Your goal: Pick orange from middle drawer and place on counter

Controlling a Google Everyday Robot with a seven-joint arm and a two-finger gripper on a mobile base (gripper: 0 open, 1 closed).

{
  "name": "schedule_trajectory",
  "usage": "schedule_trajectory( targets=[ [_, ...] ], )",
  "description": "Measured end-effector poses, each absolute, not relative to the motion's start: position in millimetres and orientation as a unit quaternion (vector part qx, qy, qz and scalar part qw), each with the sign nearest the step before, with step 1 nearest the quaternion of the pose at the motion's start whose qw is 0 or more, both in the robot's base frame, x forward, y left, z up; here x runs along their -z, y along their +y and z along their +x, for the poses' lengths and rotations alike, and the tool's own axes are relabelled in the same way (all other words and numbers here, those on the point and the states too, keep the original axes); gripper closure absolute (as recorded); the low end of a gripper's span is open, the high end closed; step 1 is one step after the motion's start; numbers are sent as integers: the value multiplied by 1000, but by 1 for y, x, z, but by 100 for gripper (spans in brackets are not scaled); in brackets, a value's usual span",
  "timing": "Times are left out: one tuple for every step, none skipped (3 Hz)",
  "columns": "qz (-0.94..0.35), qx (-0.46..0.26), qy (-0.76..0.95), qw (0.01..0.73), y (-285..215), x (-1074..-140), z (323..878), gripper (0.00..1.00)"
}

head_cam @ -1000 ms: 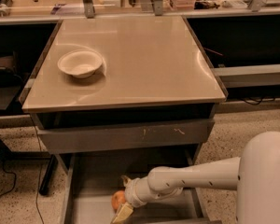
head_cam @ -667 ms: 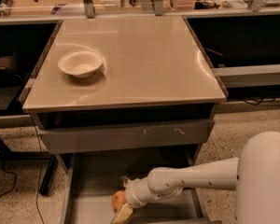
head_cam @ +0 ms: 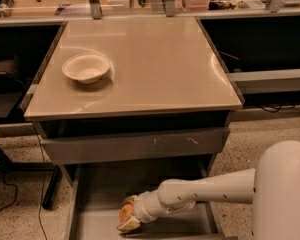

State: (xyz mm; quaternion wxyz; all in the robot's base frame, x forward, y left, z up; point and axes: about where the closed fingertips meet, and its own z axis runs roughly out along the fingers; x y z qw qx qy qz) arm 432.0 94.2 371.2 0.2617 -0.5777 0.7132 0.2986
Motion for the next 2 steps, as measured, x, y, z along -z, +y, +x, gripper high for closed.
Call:
schedule_trajectory(
  targets=[
    [-578, -299, 713, 262, 94, -371, 432, 64],
    [-578, -299, 713, 262, 94, -371, 432, 88]
  ],
)
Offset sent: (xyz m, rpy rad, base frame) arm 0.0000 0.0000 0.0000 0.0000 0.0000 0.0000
